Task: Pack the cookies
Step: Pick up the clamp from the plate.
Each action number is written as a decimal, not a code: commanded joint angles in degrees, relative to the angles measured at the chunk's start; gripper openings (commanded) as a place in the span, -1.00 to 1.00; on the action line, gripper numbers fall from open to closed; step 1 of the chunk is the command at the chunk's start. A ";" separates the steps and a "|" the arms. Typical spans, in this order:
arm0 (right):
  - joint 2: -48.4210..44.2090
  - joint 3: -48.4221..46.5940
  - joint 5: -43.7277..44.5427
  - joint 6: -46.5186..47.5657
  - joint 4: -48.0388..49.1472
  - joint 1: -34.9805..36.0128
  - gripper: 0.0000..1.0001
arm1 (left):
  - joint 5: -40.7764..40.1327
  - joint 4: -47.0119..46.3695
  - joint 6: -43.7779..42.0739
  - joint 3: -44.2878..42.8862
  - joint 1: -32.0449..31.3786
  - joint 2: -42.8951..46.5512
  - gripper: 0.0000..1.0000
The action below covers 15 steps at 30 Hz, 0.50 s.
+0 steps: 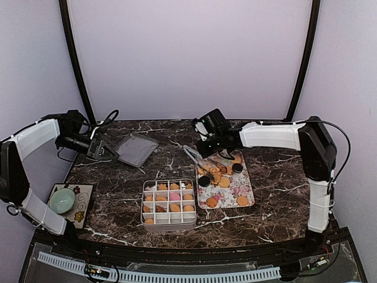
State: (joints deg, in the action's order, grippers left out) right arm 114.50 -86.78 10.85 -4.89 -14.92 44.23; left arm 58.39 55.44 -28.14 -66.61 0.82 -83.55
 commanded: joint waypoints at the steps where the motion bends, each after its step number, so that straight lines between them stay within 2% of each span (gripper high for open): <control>1: 4.14 -6.93 -2.26 1.65 -9.64 -0.50 -0.61 | -0.29 1.34 -1.34 0.16 0.36 1.57 0.23; 4: 7.25 -9.65 -1.33 2.57 -11.77 -0.63 -0.61 | -0.42 1.34 -1.18 0.16 0.41 1.38 0.29; 8: 9.49 -11.70 -0.51 3.63 -13.09 -0.87 -0.62 | -0.50 1.04 -1.03 0.34 0.41 1.52 0.49; 15: 12.32 -13.47 -0.75 4.87 -14.76 -1.75 -0.64 | -1.34 -0.06 -0.05 0.33 0.41 2.37 0.54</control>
State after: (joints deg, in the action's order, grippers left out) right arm 125.01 -98.15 10.02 -1.23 -27.97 43.46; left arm 57.43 55.42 -28.29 -66.61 0.86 -83.55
